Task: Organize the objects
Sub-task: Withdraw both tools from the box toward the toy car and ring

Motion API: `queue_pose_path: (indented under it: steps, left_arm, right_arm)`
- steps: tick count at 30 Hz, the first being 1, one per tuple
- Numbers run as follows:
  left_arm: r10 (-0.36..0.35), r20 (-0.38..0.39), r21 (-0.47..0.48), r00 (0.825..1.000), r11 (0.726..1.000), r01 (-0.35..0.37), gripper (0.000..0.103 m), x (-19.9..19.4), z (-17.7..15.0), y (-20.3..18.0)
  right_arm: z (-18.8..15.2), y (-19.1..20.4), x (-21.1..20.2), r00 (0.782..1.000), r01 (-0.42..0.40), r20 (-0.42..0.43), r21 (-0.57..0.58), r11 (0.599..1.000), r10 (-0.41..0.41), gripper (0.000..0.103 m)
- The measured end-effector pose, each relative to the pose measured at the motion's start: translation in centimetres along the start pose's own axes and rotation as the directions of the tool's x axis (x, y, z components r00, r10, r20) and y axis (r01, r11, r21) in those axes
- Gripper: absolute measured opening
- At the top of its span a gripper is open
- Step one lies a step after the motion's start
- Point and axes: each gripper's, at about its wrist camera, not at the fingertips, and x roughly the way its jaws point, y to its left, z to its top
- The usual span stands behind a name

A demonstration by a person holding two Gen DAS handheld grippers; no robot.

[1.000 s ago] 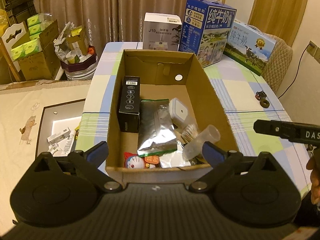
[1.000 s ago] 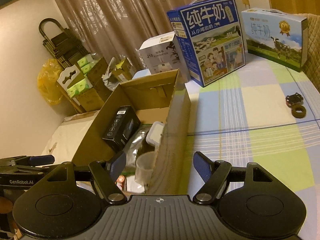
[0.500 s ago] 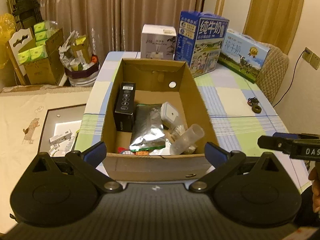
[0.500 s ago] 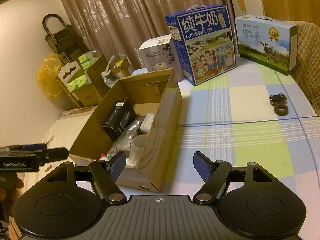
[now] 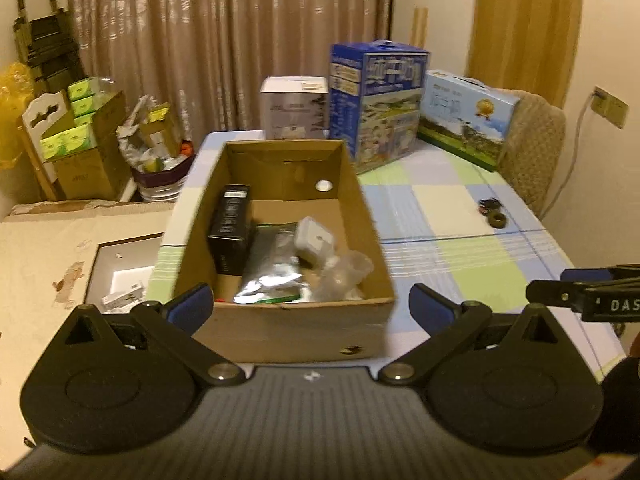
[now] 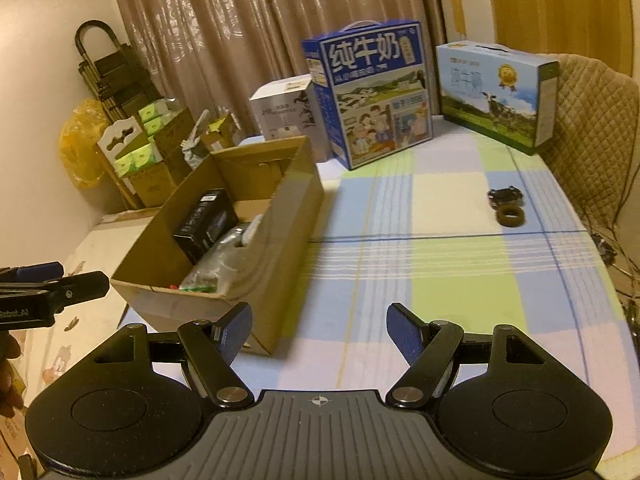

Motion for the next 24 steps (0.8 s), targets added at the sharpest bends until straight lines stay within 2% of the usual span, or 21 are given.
queue_pose_path:
  steps: [8, 15, 24]
  left_arm:
    - [-0.083, -0.021, 0.051, 0.996, 0.995, 0.084, 0.102, 0.8, 0.3, -4.7]
    - [-0.172, -0.064, 0.015, 0.983, 0.985, 0.173, 0.102, 2.2, 0.8, -7.8]
    - [-0.209, -0.079, 0.059, 0.975, 0.975, 0.213, 0.102, 4.1, 1.9, -11.6]
  right_arm:
    - [-0.9, -3.9, -2.0, 0.997, 0.071, 0.013, 0.053, 0.996, -0.072, 0.072]
    - [-1.0, -7.6, -3.4, 0.991, 0.130, 0.021, 0.108, 0.986, -0.133, 0.072]
    - [-0.7, -11.4, -4.4, 0.984, 0.168, 0.025, 0.160, 0.973, -0.174, 0.072]
